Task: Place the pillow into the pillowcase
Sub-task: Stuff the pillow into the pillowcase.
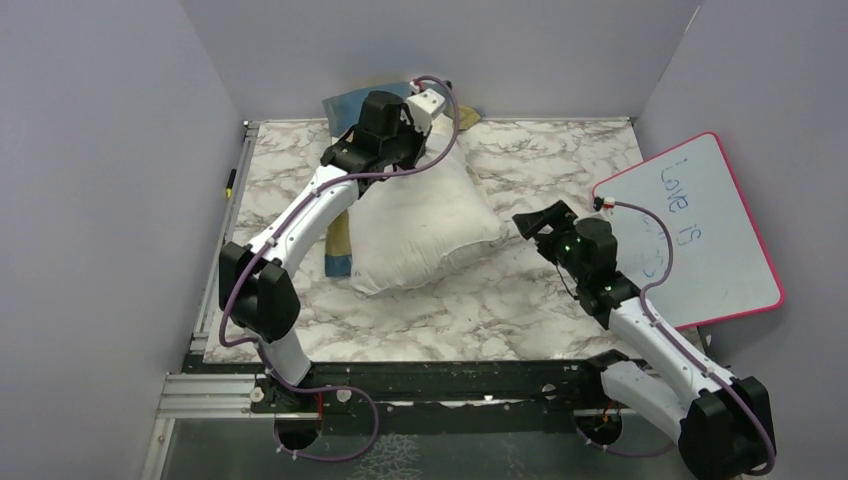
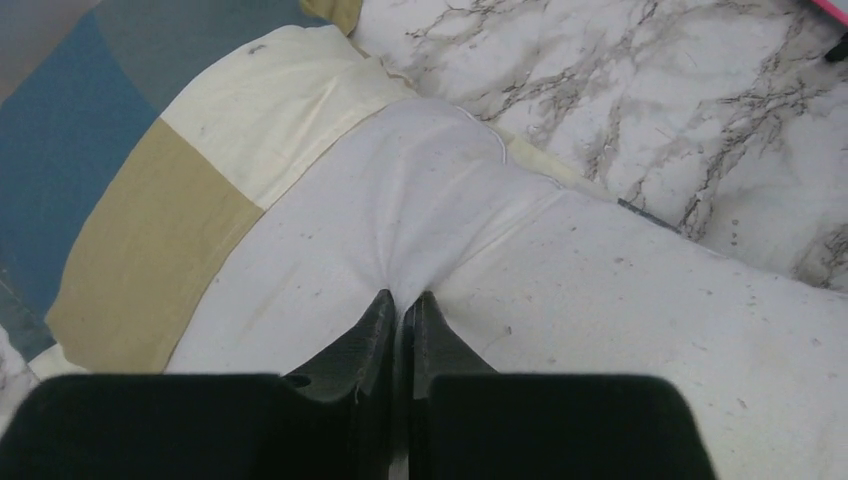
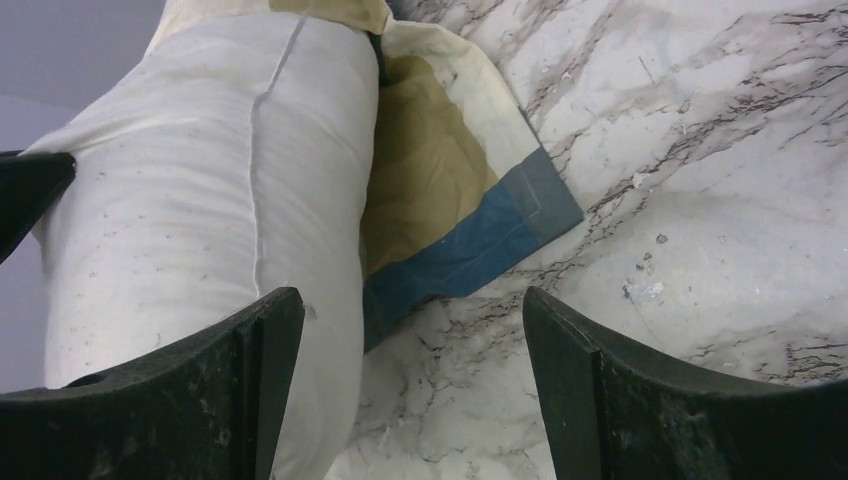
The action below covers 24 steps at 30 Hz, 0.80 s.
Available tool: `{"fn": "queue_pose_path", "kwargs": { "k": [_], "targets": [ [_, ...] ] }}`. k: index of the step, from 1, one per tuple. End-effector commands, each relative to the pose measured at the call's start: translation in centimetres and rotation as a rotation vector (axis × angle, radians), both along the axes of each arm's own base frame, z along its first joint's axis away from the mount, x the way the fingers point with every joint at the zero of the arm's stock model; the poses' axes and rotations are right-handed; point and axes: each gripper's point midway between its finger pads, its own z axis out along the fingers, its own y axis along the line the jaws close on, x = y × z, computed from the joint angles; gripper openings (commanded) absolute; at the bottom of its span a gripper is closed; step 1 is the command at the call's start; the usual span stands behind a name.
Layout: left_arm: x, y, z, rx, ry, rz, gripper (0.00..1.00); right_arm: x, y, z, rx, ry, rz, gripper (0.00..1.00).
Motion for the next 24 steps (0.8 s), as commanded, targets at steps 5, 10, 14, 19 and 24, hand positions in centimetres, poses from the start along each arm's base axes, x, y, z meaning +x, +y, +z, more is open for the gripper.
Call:
{"fn": "queue_pose_path", "kwargs": {
  "k": [5, 10, 14, 19, 24],
  "targets": [
    [-5.0, -1.7, 1.7, 0.005, -0.151, -0.315, 0.59, 0.8, -1.2, 1.3, -0.070, -0.056, -0.042, 0.84],
    [-11.2, -1.0, 0.0, 0.103, -0.162, -0.448, 0.70, 0.8, -1.9, 1.9, -0.125, -0.087, -0.054, 0.85],
    [-17.2, -1.4, -3.1, 0.238, -0.204, -0.568, 0.95, 0.9, -1.8, 2.0, -0.131, -0.101, -0.049, 0.85],
    [-19.0, -1.3, -7.3, 0.353, -0.144, -0.547, 0.98, 1.0, -1.6, 1.3, -0.133, -0.088, -0.037, 0.85],
    [-17.4, 0.4, -14.2, 0.588, -0.081, -0.413, 0.99, 0.9, -1.4, 1.4, -0.124, -0.090, -0.029, 0.85]
  ]
}}
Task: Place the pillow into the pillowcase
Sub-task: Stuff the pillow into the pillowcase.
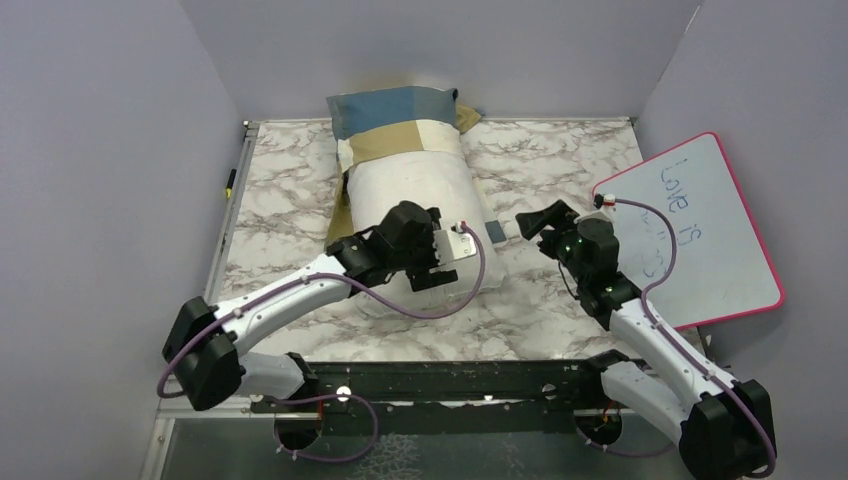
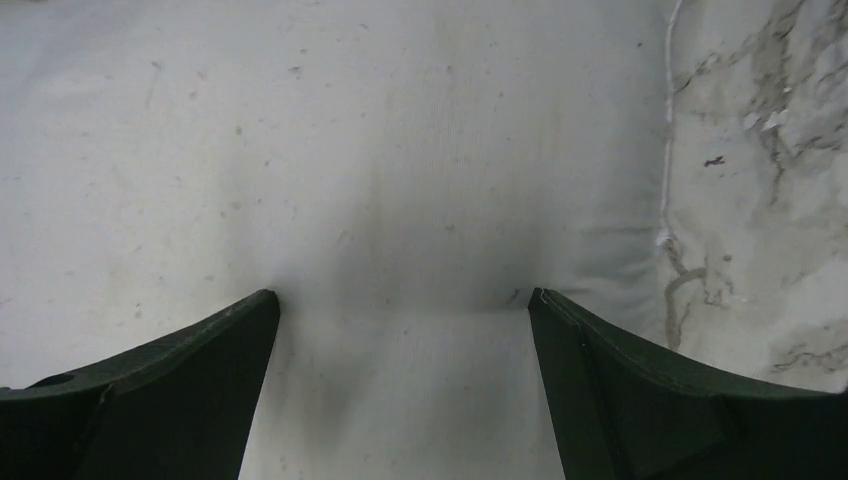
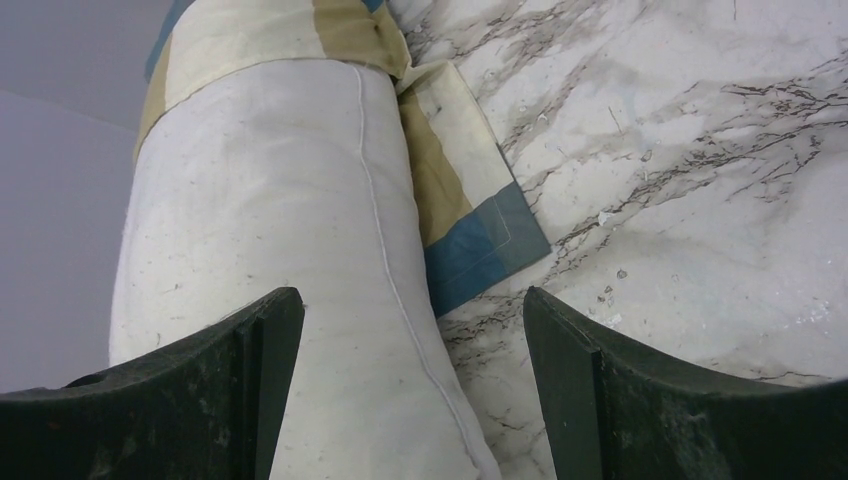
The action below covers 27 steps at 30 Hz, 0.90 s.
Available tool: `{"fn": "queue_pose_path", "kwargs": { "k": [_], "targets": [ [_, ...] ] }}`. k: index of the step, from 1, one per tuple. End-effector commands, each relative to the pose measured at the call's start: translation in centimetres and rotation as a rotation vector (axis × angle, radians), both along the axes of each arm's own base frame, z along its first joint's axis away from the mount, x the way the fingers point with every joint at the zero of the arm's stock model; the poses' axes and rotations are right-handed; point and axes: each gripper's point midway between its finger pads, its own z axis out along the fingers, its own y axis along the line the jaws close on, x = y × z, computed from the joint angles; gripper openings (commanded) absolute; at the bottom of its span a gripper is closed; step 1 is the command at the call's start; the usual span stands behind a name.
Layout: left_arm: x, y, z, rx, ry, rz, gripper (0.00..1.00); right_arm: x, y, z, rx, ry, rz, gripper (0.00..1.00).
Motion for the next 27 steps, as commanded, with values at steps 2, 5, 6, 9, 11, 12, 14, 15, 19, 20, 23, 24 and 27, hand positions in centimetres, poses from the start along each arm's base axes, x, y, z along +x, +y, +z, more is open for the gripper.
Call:
{"fn": "queue_pose_path", "kwargs": {
  "k": [2, 5, 6, 9, 11, 12, 14, 15, 19, 20, 23, 24, 27],
  "targets": [
    [2.5, 3.2, -9.0, 0.316, -0.061, 0.184, 0.99, 0.5, -0.3, 1.2, -0.006, -0.040, -0.017, 0.85],
    [2.3, 2.9, -11.5, 0.360, -0.048, 0.167, 0.87, 0.4, -0.6, 1.4, -0.016, -0.046, -0.023, 0.85],
    [2.5, 2.5, -11.3, 0.353, -0.051, 0.175, 0.67, 0.3, -0.7, 1.6, -0.020, -0.052, -0.025, 0.85],
    [4.3, 1.3, -7.6, 0.272, -0.098, 0.260, 0.01, 0.1, -0.9, 2.2, -0.035, -0.068, -0.026, 0.85],
    [5.9, 0.6, -2.6, 0.166, -0.159, 0.350, 0.00, -0.1, -1.2, 2.5, -0.038, -0.072, -0.035, 0.85],
    [6.7, 0.2, 0.0, 0.107, -0.183, 0.396, 0.00, -0.2, -1.2, 2.4, -0.034, -0.070, -0.040, 0.85],
    [7.8, -0.7, 5.0, -0.018, -0.208, 0.453, 0.00, -0.4, -1.4, 2.2, -0.014, -0.061, -0.054, 0.85],
    [8.3, -0.9, 7.3, -0.068, -0.228, 0.477, 0.00, -0.6, -1.4, 1.9, -0.001, -0.053, -0.059, 0.84],
    [10.1, -1.2, 13.0, -0.209, -0.269, 0.569, 0.00, -1.0, -1.5, 1.3, 0.051, -0.050, -0.077, 0.82],
    [10.6, -1.0, 14.0, -0.236, -0.274, 0.595, 0.00, -1.1, -1.5, 1.3, 0.060, -0.049, -0.078, 0.82],
    [11.6, -0.6, 16.6, -0.313, -0.277, 0.658, 0.00, -1.1, -1.2, 1.2, 0.084, -0.059, -0.072, 0.81],
    [11.8, -0.6, 17.3, -0.334, -0.277, 0.670, 0.00, -1.1, -1.0, 1.1, 0.095, -0.064, -0.060, 0.81],
    [12.4, -0.6, 19.3, -0.379, -0.293, 0.696, 0.00, -1.1, 0.3, 0.1, 0.159, -0.033, -0.018, 0.79]
  ]
}}
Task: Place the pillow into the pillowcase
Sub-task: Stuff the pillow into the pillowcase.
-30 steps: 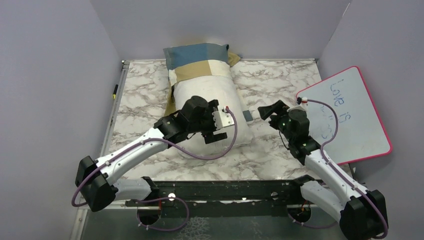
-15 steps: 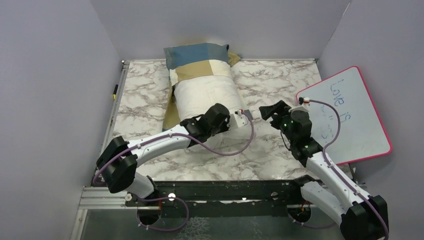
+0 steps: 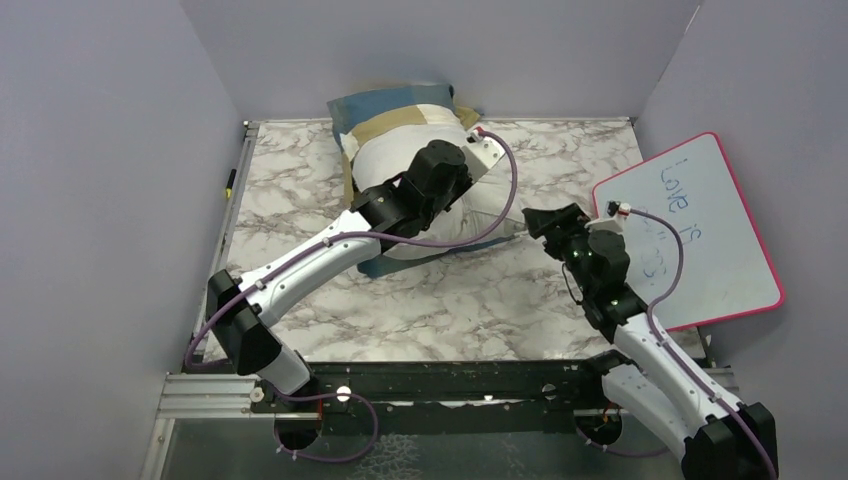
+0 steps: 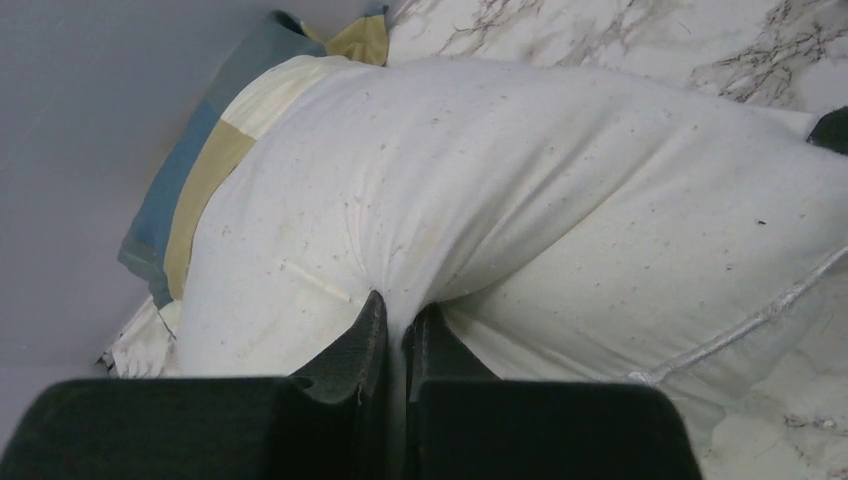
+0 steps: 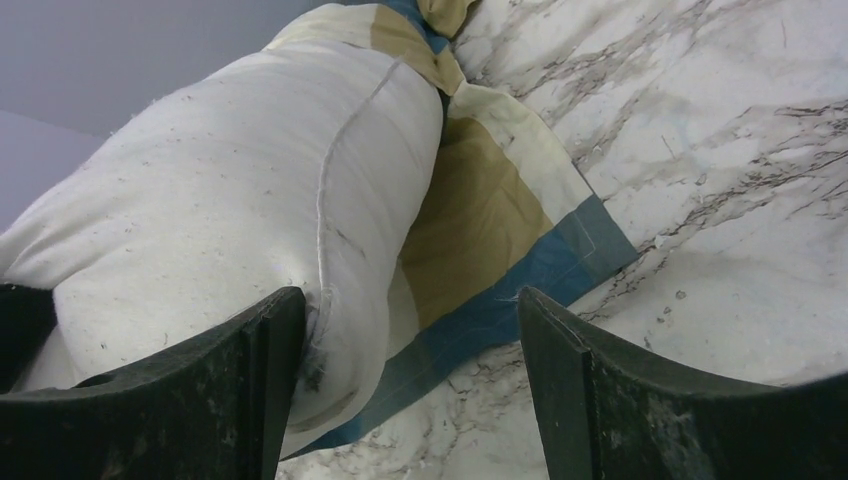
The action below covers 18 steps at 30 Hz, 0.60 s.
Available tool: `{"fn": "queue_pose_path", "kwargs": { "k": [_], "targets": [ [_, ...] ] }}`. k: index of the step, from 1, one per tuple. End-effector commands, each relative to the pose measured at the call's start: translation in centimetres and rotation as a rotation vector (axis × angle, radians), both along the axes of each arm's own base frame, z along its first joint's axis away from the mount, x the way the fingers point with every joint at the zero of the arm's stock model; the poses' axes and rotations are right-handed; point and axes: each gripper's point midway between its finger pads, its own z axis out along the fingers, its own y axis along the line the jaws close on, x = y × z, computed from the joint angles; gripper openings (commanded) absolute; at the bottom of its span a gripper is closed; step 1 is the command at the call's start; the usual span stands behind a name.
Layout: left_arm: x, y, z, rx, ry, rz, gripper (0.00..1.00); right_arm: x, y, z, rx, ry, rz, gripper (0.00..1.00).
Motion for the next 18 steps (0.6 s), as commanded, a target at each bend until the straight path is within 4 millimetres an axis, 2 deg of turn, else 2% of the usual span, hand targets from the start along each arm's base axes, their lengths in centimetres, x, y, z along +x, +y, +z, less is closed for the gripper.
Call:
{"fn": "queue_pose_path", "kwargs": {
  "k": [1, 4, 6, 8, 13, 16, 18],
  "targets": [
    [2.7, 1.9, 7.9, -0.194, -0.147, 0.188, 0.00, -0.3, 1.1, -3.6, 0.080, 0.110, 0.028, 0.79],
    [3.3, 2.3, 9.6, -0.232, -0.155, 0.229, 0.00, -0.6, 1.4, -6.7, 0.238, 0.277, -0.034, 0.79],
    [3.6, 2.5, 9.7, -0.225, -0.158, 0.238, 0.00, -0.8, 1.6, -7.3, 0.292, 0.280, -0.037, 0.78],
    [4.0, 3.0, 9.2, -0.189, -0.167, 0.258, 0.00, -0.7, 1.3, -6.8, 0.313, 0.248, -0.055, 0.78],
    [4.4, 4.3, 7.4, -0.164, -0.143, 0.305, 0.00, -0.9, -1.1, -3.0, 0.242, 0.145, -0.139, 0.77],
    [4.5, 4.9, 7.2, -0.167, -0.142, 0.337, 0.00, -1.5, -2.3, -2.9, 0.247, 0.162, -0.201, 0.78],
    [4.5, 5.1, 7.6, -0.187, -0.146, 0.353, 0.00, -2.1, -2.5, -3.8, 0.269, 0.188, -0.214, 0.76]
  ]
}}
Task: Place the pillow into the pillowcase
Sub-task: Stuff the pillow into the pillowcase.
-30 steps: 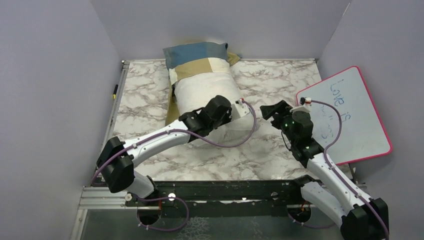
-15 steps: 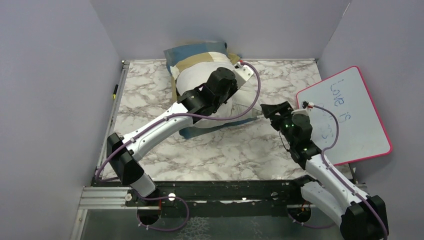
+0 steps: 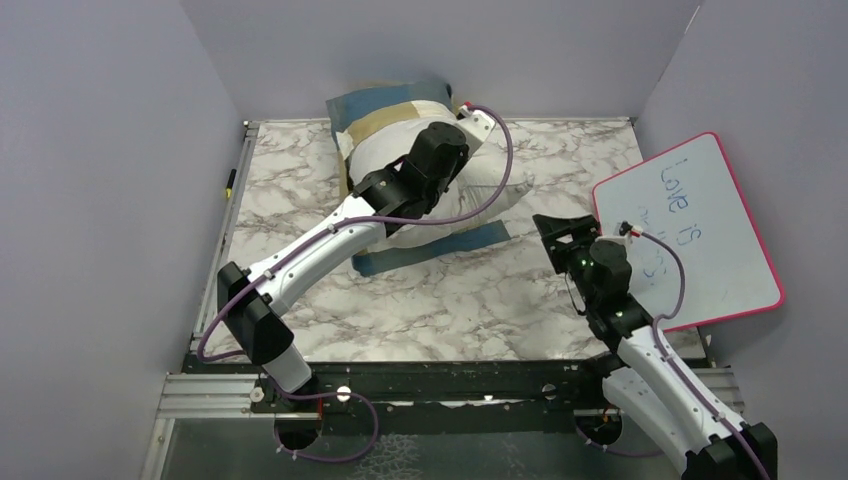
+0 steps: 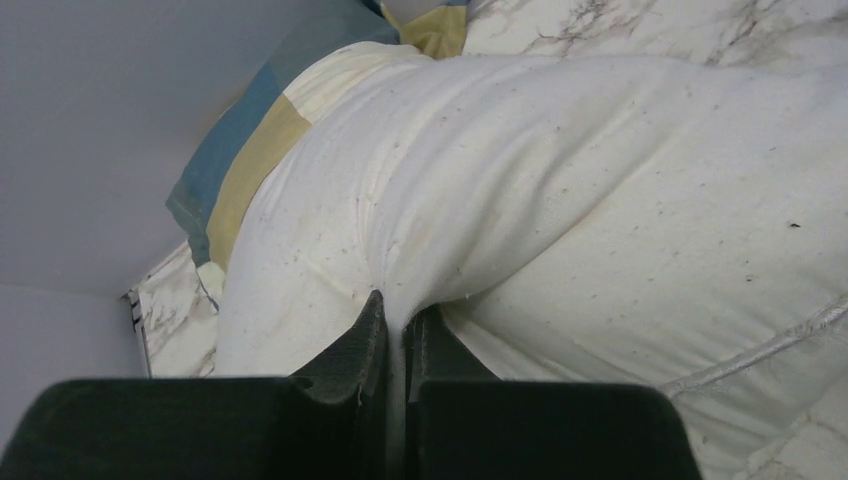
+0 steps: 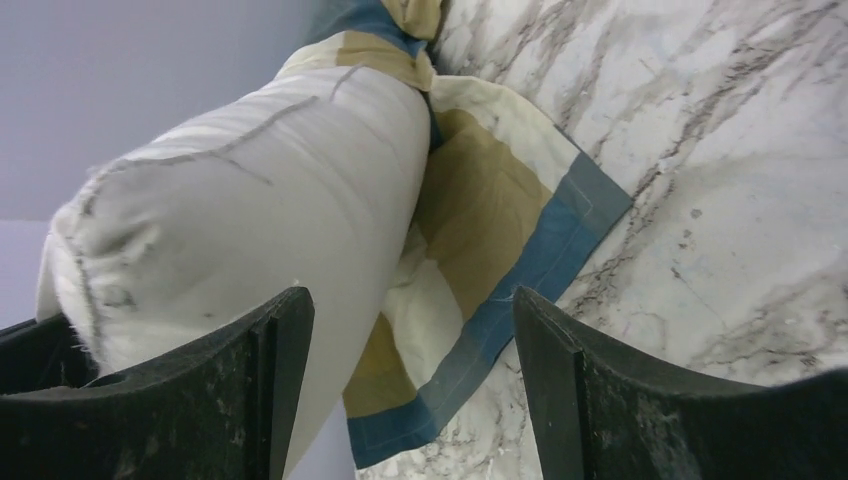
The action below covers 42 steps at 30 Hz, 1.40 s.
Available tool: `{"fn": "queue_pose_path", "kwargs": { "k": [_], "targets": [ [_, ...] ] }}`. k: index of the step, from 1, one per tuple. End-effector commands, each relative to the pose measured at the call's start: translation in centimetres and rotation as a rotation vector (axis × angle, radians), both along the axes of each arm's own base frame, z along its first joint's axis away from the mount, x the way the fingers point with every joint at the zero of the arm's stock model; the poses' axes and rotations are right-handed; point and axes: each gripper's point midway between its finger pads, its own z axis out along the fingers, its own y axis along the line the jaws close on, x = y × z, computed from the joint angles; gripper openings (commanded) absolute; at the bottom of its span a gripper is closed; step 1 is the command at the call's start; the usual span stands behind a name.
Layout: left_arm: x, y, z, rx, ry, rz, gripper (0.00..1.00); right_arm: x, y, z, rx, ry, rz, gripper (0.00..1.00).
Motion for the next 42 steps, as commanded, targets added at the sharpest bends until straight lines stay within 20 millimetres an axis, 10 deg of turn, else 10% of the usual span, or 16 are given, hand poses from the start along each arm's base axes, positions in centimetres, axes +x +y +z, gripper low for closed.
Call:
{"fn": "queue_pose_path", "kwargs": {
  "k": [1, 25, 32, 42],
  "targets": [
    [1.5, 3.7, 6.7, -0.169, -0.169, 0.197, 0.00, -1.1, -1.8, -3.1, -0.017, 0.113, -0.085, 0.75],
    [1.9, 2.8, 11.6, -0.313, -0.224, 0.193, 0.00, 3.7, 12.8, -14.1, 0.112, 0.486, 0.081, 0.72],
    [1.5, 3.2, 12.3, -0.333, -0.234, 0.196, 0.00, 5.1, 13.0, -17.3, 0.074, 0.527, -0.038, 0.70],
    [1.1, 3.5, 12.2, -0.354, -0.237, 0.198, 0.00, 7.2, 14.1, -19.1, 0.088, 0.422, -0.012, 0.41]
  ]
}}
